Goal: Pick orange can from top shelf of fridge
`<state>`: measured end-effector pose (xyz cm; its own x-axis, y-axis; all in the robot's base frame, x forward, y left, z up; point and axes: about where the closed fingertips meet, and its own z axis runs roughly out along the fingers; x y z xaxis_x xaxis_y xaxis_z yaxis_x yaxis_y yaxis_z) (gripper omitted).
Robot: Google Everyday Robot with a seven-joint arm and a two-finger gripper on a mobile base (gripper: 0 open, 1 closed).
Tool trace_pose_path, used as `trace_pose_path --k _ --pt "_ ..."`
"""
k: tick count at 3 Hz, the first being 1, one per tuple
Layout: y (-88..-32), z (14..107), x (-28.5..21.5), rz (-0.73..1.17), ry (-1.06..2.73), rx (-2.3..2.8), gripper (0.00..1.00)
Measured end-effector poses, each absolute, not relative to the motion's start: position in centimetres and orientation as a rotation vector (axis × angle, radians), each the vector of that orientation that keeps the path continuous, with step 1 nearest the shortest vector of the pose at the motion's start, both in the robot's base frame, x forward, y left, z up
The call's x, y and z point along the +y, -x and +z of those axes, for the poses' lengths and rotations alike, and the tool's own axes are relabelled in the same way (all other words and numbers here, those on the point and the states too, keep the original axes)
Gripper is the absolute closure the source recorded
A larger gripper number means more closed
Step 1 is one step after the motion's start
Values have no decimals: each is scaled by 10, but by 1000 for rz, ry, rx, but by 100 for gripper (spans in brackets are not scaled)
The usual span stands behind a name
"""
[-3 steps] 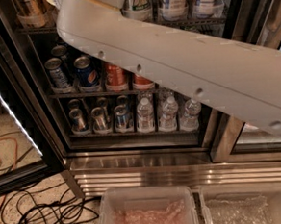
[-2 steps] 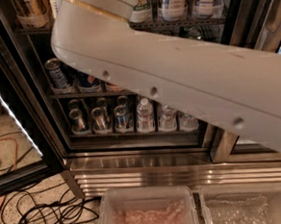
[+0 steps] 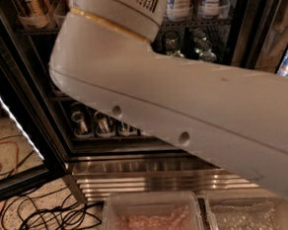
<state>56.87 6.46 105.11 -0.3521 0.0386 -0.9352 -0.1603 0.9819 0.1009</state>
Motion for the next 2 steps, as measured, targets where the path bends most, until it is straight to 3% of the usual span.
trace_pose_path --k 2 --pt "-540 1043 49 211 20 1948 100"
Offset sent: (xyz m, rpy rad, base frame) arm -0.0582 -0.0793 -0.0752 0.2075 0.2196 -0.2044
